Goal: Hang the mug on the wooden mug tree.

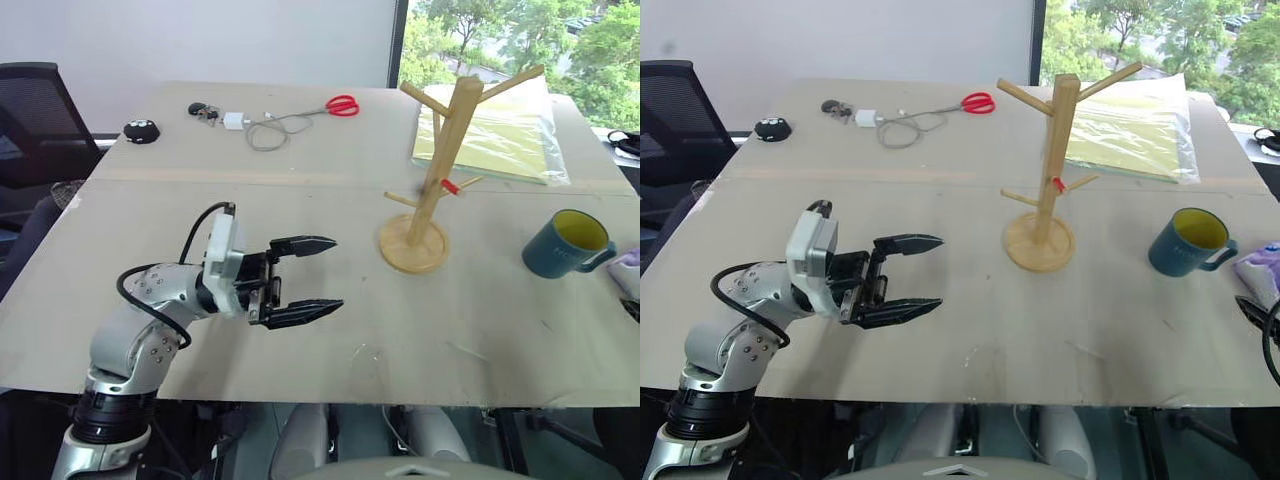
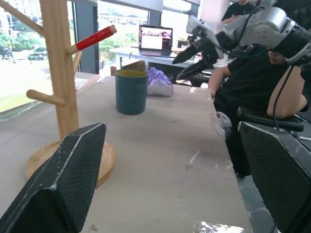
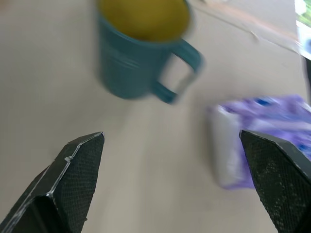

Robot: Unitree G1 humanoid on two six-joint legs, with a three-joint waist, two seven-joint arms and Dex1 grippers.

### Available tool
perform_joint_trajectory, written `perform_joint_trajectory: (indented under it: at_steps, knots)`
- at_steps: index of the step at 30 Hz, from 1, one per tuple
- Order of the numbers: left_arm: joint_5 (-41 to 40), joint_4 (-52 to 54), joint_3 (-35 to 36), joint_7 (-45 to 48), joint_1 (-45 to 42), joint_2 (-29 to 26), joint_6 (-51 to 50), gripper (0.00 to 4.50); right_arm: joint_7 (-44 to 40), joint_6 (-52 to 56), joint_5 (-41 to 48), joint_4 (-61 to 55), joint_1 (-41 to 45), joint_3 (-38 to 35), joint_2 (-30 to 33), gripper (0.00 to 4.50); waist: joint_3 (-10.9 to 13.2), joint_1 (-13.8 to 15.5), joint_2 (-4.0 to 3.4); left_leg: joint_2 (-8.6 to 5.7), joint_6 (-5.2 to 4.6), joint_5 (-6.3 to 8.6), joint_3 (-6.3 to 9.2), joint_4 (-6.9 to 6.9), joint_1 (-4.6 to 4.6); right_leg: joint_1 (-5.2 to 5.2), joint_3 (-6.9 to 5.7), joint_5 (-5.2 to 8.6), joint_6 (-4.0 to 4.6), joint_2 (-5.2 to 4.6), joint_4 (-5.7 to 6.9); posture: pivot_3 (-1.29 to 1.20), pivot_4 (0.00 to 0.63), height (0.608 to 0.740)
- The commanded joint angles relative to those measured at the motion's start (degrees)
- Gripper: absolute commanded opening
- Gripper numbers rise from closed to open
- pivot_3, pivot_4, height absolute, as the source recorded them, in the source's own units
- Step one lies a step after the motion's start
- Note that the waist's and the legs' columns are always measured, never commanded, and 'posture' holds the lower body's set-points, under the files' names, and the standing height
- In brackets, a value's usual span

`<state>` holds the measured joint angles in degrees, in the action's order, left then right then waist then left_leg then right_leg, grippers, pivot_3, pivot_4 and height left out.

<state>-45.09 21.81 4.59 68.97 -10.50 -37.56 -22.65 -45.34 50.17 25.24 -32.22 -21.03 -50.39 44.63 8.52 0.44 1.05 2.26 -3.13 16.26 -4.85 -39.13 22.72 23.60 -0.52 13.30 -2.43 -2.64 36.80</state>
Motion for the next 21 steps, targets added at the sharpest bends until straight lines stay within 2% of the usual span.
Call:
perform_joint_trajectory:
  at_steps: [1,4,7,10,21]
  knots:
    - [-0.5,0.6,0.1,0.8,-0.9,-0.1,0.4,4.50,8.3,-0.1,-1.7,-1.5,4.0,4.3,-3.5,4.48,0.0,-0.1,0.00,-0.01,0.00,0.00,-0.04,-0.03,-0.01,0.00,0.05,-0.01,0.01,-0.01,0.01,0.00,0.150,0.740]
    - [-0.5,0.7,0.0,0.6,-1.2,0.0,0.3,4.50,15.4,-1.4,-4.9,0.6,7.9,9.2,-7.4,4.48,0.0,0.0,-0.03,-0.04,-0.01,-0.01,-0.09,-0.08,-0.01,0.01,0.12,-0.05,0.08,-0.03,0.03,0.00,0.150,0.740]
    - [-0.4,0.8,0.0,0.4,-1.2,0.0,0.4,4.50,18.1,-3.2,-5.8,2.8,10.0,11.6,-10.0,3.65,0.0,0.3,-0.09,-0.06,-0.01,-0.01,-0.07,-0.06,0.02,0.05,0.11,-0.14,0.25,-0.02,0.04,0.00,0.150,0.740]
    - [-0.5,1.2,0.1,0.1,-1.0,-0.1,0.3,4.50,19.7,-5.3,-7.2,5.3,11.3,13.6,-10.3,2.40,0.0,0.3,-0.12,-0.07,0.06,-0.05,-0.02,0.00,0.08,0.06,0.08,-0.12,0.24,0.01,0.04,0.00,0.150,0.740]
    - [-1.4,2.2,0.0,-0.2,-1.9,-0.4,-0.8,4.50,22.1,-12.7,-9.4,16.9,17.0,17.0,-9.4,2.40,0.0,0.2,-0.13,-0.10,-0.01,-0.01,-0.06,0.01,0.05,0.08,0.13,-0.11,0.20,0.02,0.04,0.00,0.150,0.740]
